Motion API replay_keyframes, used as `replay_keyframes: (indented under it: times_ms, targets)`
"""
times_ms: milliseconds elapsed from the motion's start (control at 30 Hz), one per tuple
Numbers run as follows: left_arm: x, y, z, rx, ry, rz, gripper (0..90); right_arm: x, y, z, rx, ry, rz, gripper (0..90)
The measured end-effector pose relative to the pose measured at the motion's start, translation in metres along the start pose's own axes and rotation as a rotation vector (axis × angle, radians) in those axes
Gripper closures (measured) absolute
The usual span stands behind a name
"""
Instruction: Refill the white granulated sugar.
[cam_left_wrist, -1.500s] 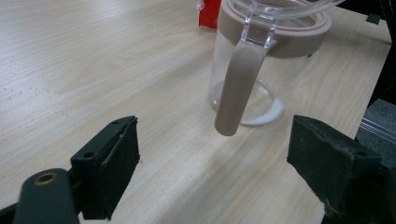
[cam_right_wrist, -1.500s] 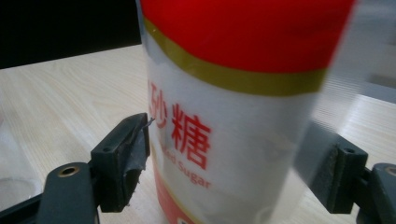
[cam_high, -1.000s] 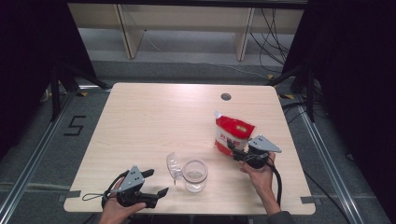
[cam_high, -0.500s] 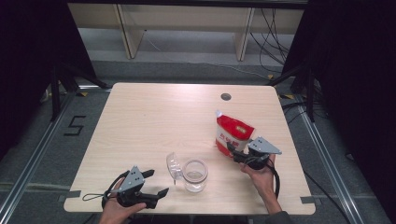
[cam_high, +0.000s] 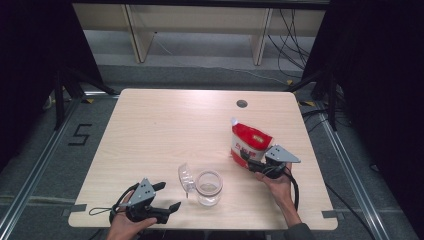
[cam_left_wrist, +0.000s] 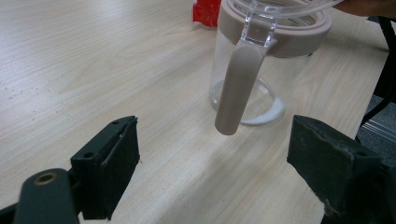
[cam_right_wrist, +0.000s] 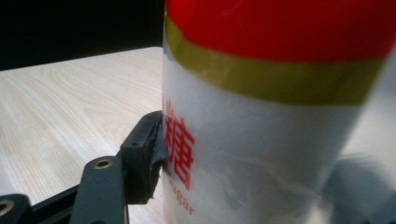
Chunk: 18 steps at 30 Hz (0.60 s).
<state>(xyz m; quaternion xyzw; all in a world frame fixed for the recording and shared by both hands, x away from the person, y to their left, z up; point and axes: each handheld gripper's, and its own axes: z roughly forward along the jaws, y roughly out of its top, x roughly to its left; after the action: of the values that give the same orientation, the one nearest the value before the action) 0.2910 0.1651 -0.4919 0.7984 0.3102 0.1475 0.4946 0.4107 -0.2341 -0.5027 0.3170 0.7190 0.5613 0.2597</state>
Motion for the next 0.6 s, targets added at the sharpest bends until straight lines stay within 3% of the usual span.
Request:
replay_keyframes:
  times_ms: [33,67,133,167,200,267,333,600]
  targets:
    - [0.000,0.000,0.000,0.000,0.000,0.001,16.2,0.002,-0.001,0.001,-0.004,0.009,0.031,38.9]
    - [0.000,0.000,0.000,0.000,0.001,0.000,16.2,0.000,-0.001,0.003,-0.003,0.014,0.014,38.6]
    - [0.000,0.000,0.000,0.003,0.006,0.000,16.2,0.002,-0.003,0.005,-0.022,0.007,0.032,38.5]
    - [0.000,0.000,0.000,0.003,0.006,0.000,16.2,-0.001,-0.003,0.006,-0.021,-0.001,0.006,38.9]
    - [0.000,0.000,0.000,0.001,-0.001,0.000,16.2,0.000,-0.003,0.005,-0.016,-0.002,0.020,39.0]
    - [0.000,0.000,0.000,0.000,-0.001,0.002,16.2,0.001,-0.003,0.007,-0.018,0.008,0.032,38.7]
    - [0.000,0.000,0.000,0.003,0.003,0.002,16.2,-0.002,-0.004,0.009,-0.019,0.022,0.011,38.0]
    - [-0.001,-0.001,0.001,0.001,0.001,-0.011,16.2,-0.002,-0.006,0.012,-0.040,0.004,0.051,36.8]
